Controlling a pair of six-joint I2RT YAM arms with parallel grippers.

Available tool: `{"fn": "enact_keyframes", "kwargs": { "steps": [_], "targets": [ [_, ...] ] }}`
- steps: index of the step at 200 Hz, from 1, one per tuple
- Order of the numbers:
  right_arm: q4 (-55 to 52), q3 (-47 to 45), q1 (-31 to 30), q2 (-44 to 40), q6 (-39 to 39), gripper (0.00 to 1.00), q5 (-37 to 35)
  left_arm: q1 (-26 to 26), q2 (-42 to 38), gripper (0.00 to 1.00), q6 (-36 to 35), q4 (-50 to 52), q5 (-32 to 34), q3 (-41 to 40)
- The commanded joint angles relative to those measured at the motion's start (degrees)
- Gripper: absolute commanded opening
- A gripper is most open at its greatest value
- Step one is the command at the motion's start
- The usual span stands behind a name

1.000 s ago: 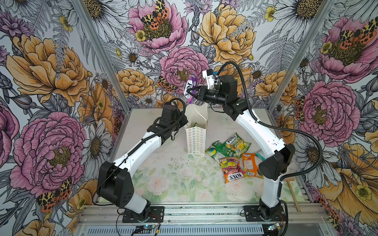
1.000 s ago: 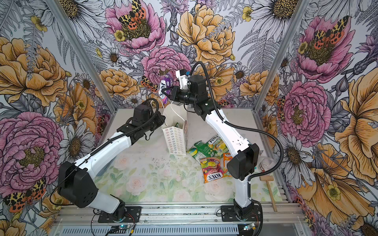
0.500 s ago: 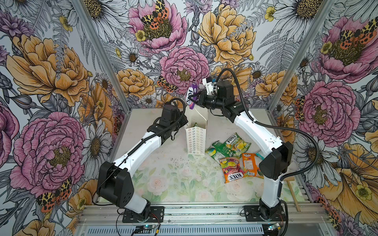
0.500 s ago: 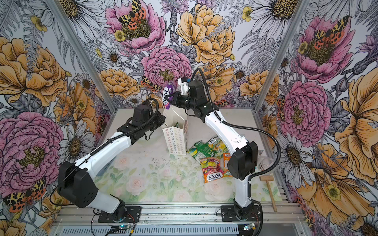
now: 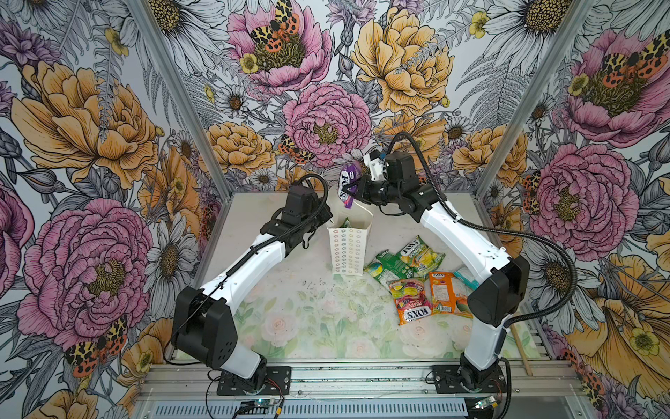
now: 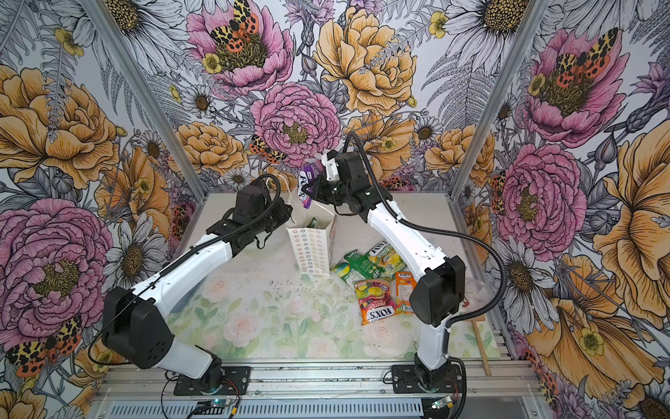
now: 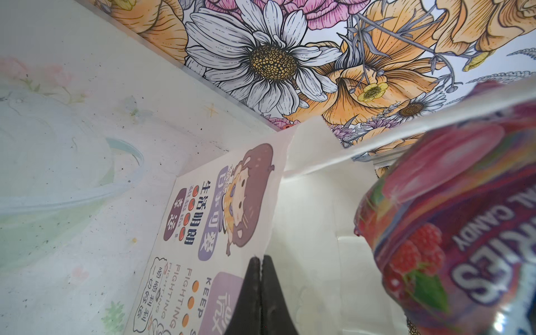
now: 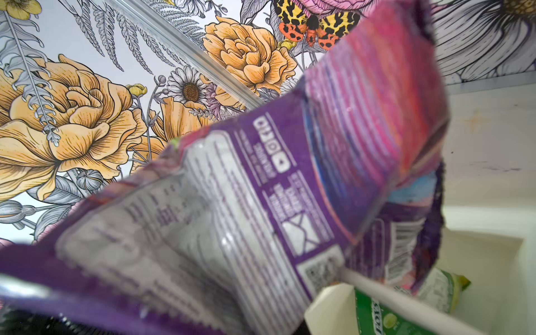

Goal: Place the snacks into the paper bag
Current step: Place the snack in the paper bag.

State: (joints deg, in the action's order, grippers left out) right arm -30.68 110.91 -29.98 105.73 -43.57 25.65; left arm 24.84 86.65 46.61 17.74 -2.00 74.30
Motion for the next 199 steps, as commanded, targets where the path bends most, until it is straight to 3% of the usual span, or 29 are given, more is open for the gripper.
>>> {"fn": "enact_keyframes", "kwargs": {
  "steps": [1,199],
  "targets": [
    [-2.18,0.53,0.18,-4.04,2.71,0.00,-3.12,-0.58,-1.76,0.00,0.76,-0.49,0.33,-0.98],
    [-7.88,0.76,-0.17,-0.27,2.55,0.00,-7.30,-0.29,-1.66,0.00,1.29,-1.55,0.26,-0.74]
  ]
}}
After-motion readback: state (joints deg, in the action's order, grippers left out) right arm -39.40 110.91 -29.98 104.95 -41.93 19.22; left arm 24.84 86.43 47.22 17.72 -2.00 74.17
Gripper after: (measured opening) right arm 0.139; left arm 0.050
